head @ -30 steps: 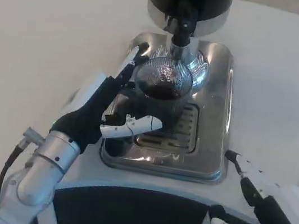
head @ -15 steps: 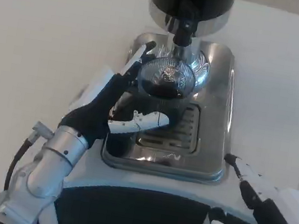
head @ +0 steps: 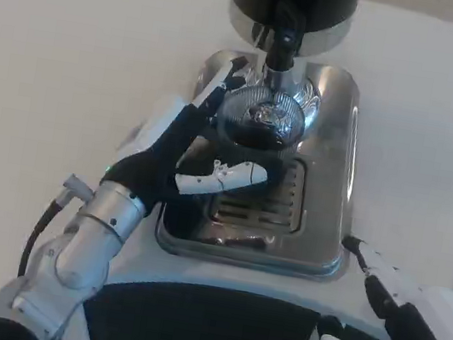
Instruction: Grasp the cup under the faucet to collect the drink, then remove the cup.
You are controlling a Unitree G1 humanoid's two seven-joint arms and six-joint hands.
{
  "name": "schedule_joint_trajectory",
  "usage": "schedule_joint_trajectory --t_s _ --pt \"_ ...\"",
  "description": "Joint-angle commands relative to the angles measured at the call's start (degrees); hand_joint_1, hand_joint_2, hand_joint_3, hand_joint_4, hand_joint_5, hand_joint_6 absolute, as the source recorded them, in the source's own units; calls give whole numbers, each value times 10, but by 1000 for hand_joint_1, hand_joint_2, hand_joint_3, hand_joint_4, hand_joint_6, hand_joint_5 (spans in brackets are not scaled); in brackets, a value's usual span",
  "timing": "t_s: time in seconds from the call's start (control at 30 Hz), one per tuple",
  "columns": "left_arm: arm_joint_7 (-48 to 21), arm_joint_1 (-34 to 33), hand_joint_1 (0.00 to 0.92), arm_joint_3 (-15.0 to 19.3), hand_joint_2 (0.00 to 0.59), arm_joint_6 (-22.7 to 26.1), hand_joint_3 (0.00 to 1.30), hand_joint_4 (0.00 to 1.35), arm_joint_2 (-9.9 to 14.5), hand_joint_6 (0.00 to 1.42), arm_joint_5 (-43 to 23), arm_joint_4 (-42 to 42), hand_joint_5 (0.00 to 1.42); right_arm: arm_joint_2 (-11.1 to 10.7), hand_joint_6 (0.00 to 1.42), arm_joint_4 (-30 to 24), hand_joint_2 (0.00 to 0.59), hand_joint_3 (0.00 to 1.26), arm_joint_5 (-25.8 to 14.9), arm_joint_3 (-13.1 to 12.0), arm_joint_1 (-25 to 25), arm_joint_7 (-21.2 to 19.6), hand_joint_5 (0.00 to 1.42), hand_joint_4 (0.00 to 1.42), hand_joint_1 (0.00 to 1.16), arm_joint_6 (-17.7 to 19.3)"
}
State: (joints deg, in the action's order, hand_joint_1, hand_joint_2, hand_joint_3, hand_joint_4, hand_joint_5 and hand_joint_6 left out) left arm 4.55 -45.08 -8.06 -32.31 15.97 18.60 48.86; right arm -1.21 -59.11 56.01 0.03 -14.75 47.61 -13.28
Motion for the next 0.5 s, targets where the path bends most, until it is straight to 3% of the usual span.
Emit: schedule_joint_trajectory --t_s 0.03,0.17,0.23,0.3,0.5 --pt "4 -8 474 -13 90 -2 0 62 -7 475 14 18 417 -1 0 -9 527 3 4 1 -4 -3 0 0 298 -2" --pt "9 -12 474 -16 90 1 0 72 -9 518 16 24 428 1 0 -9 521 15 4 0 -6 -4 0 0 315 -4" --pt "12 -13 474 -19 90 1 0 90 -10 653 17 26 461 0 0 -9 518 15 4 -1 -6 -4 0 0 316 -5" --pt "16 -13 474 -22 90 0 0 114 -12 701 19 27 485 0 0 -9 519 18 5 -1 -6 -4 0 0 319 -6" --pt "35 -12 474 -27 91 2 8 170 -18 728 27 25 522 0 0 -9 512 35 8 6 -6 -6 0 0 340 -13"
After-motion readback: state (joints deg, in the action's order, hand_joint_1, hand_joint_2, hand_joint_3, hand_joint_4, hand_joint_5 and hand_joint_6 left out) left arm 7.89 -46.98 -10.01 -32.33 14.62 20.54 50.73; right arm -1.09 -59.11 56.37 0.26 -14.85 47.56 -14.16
